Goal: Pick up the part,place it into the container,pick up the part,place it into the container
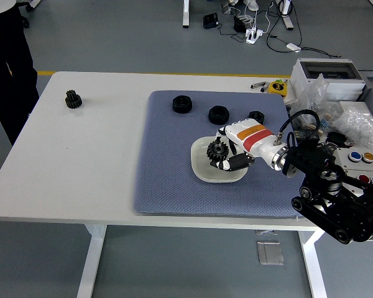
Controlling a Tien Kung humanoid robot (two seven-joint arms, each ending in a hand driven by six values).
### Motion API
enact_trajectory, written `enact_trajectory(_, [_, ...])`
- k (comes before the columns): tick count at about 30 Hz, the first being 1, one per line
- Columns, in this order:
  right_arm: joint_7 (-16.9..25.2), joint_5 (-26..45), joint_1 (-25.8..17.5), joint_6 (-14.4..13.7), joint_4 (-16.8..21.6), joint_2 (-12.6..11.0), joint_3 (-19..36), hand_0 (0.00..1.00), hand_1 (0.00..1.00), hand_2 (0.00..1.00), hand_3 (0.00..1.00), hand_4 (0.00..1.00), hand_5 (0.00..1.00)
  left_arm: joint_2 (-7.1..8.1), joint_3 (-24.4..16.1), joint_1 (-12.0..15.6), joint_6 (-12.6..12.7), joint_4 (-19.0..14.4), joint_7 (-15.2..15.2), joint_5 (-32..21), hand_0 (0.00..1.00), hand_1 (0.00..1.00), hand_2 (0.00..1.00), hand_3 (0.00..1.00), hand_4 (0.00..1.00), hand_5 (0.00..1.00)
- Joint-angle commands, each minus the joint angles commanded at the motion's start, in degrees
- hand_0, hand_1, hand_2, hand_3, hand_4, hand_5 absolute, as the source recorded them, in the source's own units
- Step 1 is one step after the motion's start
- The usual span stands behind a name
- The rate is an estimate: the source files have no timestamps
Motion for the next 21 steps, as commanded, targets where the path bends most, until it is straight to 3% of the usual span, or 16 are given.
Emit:
enact_trajectory(1, [0.14, 0.50, 0.35, -0.21, -0.91, 0.52, -0.73, 0.002, 0.115, 0.254, 0.414, 0.766, 0.202, 0.02, 0.00, -0.03, 0.01, -0.02, 0.00, 0.00, 0.626, 0.628, 0.619, 0.563, 0.630, 0.557])
enact_trajectory(2, [0.38, 1.58, 0.89, -0.59, -2.46, 1.31, -1.83, 0.032, 0.180, 0.351, 0.438, 0.766, 0.206, 0.04, -0.07, -0.08, 0.01, -0.04, 0.04, 0.12, 0.627, 0.627, 0.619, 0.563, 0.631, 0.557])
enact_trajectory(7, [1.34, 5.89, 2.12, -2.64, -7.55, 3.26, -3.92, 0.032, 0.180, 0.351, 0.438, 0.766, 0.206, 0.13, -0.07, -0.18, 0.01, -0.08, 0.07, 0.32, 0.627, 0.627, 0.619, 0.563, 0.631, 0.557])
enact_trajectory(8, [1.50, 6.36, 2.27, -2.86, -8.21, 3.47, -4.08, 0.119, 0.305, 0.468, 0.482, 0.728, 0.345, 0.15, -0.09, -0.19, 0.01, -0.08, 0.08, 0.36, 0.628, 0.628, 0.619, 0.563, 0.630, 0.556])
enact_trajectory(13, [2.24, 7.08, 2.89, -2.29, -10.21, 4.28, -4.95, 0.119, 0.305, 0.468, 0.482, 0.728, 0.345, 0.20, -0.33, -0.22, 0.00, -0.10, 0.17, 0.76, 0.628, 0.628, 0.619, 0.563, 0.630, 0.556])
enact_trajectory(14, [2.50, 7.17, 2.98, -2.23, -10.58, 4.46, -5.14, 0.221, 0.436, 0.653, 0.548, 0.954, 0.428, 0.20, -0.35, -0.23, -0.01, -0.10, 0.21, 0.84, 0.628, 0.628, 0.618, 0.563, 0.631, 0.557])
enact_trajectory(19, [3.42, 6.57, 3.28, -1.49, -11.96, 5.02, -5.84, 0.221, 0.436, 0.653, 0.548, 0.954, 0.428, 0.18, -0.49, -0.28, -0.02, -0.14, 0.30, 1.05, 0.628, 0.628, 0.618, 0.563, 0.631, 0.557])
enact_trajectory(20, [3.52, 6.36, 3.30, -1.53, -12.00, 4.99, -5.95, 0.279, 0.507, 0.739, 0.685, 0.998, 0.449, 0.18, -0.50, -0.33, -0.03, -0.15, 0.31, 1.09, 0.627, 0.628, 0.619, 0.563, 0.630, 0.555])
enact_trajectory(21, [3.56, 6.31, 3.37, -1.48, -11.99, 4.88, -6.09, 0.279, 0.507, 0.739, 0.685, 0.998, 0.449, 0.16, -0.61, -0.42, -0.06, -0.16, 0.38, 1.26, 0.627, 0.628, 0.619, 0.563, 0.630, 0.555])
